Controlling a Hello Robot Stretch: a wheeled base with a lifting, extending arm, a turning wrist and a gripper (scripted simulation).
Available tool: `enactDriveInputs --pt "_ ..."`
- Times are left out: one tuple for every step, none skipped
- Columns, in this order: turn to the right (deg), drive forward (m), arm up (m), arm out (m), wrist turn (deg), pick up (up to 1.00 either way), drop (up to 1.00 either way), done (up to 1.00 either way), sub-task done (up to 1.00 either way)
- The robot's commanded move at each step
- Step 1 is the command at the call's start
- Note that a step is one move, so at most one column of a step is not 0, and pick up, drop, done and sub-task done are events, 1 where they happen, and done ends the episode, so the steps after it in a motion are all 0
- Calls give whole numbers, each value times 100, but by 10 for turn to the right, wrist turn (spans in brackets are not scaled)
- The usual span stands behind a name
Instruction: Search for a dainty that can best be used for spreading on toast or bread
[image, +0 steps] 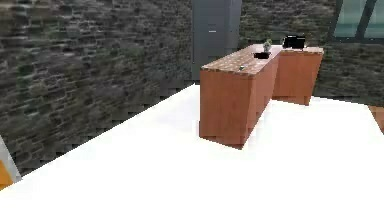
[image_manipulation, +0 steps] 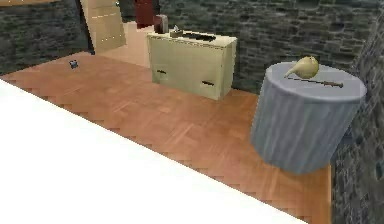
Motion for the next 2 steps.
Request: enactDriveInputs --pt "300 0 0 0 0 0 0 0 0" --pt "0 10 0 0 0 0 0 0 0"
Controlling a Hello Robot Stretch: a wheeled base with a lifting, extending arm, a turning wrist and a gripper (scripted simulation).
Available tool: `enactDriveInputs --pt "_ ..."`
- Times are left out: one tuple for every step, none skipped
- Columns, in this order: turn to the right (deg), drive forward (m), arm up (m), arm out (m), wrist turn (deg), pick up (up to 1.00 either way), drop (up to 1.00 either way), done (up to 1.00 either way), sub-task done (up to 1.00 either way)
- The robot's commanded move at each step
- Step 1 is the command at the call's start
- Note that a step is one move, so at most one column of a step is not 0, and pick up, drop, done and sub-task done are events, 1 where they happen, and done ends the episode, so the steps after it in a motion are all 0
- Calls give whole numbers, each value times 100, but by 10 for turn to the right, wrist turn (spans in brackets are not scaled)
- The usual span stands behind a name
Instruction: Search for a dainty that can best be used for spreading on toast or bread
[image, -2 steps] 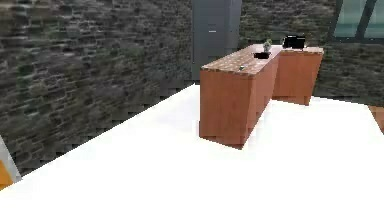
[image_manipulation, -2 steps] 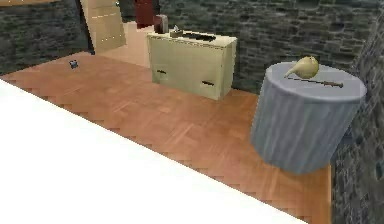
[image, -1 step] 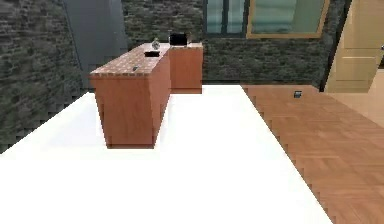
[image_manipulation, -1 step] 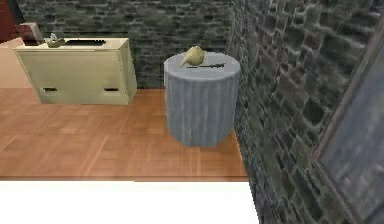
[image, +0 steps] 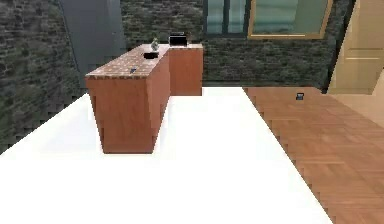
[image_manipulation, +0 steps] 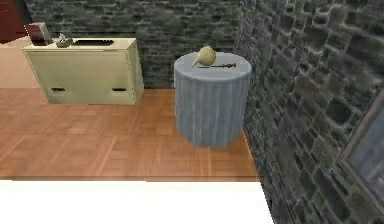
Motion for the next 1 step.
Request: enactDriveInputs --pt "30 0 0 0 0 0 0 0 0"
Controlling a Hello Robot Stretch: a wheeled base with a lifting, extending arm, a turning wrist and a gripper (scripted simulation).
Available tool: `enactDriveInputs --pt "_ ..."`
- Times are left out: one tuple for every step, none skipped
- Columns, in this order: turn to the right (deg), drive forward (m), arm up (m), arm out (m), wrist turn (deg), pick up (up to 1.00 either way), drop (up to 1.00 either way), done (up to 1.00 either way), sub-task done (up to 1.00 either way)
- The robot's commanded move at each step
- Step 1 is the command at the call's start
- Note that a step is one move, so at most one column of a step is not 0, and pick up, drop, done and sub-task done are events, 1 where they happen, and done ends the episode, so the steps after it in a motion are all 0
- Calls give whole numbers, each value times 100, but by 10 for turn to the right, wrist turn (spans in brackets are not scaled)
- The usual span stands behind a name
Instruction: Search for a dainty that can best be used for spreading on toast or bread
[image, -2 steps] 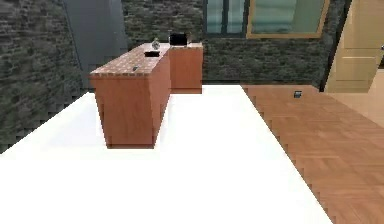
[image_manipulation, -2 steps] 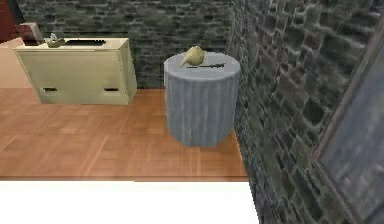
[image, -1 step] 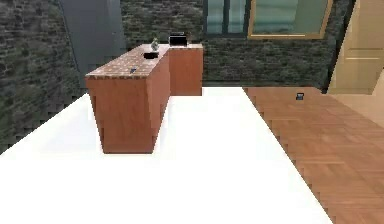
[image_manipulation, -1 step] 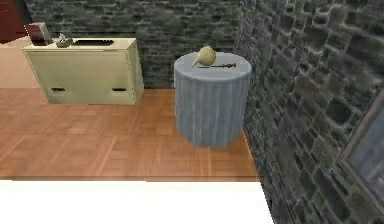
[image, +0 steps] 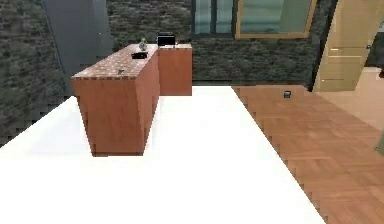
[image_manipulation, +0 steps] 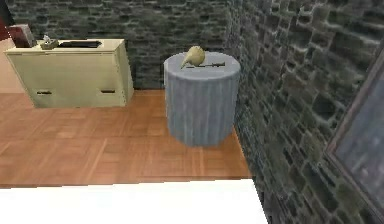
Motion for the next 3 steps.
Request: enactDriveInputs --pt "0 100 0 0 0 0 0 0 0" --pt "30 0 0 0 0 0 0 0 0" --pt "0 100 0 0 0 0 0 0 0"
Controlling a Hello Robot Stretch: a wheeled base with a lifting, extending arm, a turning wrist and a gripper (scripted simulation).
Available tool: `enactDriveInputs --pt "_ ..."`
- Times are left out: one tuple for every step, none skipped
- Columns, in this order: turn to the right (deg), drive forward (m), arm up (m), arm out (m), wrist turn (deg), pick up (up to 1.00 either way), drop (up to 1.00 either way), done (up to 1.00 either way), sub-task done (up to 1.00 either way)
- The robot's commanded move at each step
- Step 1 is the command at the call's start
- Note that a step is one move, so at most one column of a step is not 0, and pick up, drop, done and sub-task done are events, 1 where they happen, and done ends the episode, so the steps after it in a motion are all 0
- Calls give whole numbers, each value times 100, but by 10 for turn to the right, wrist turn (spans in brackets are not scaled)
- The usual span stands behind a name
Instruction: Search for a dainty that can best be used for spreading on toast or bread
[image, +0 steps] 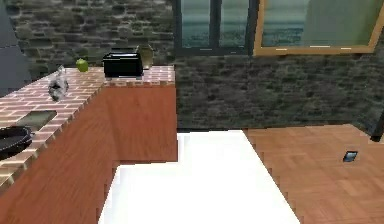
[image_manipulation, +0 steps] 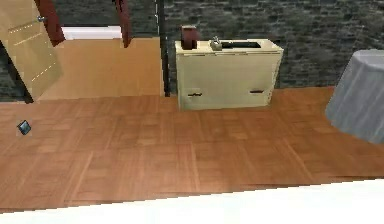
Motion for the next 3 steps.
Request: enactDriveInputs --pt "0 100 0 0 0 0 0 0 0" --pt "0 20 0 0 0 0 0 0 0" --pt "-420 0 0 0 0 0 0 0 0"
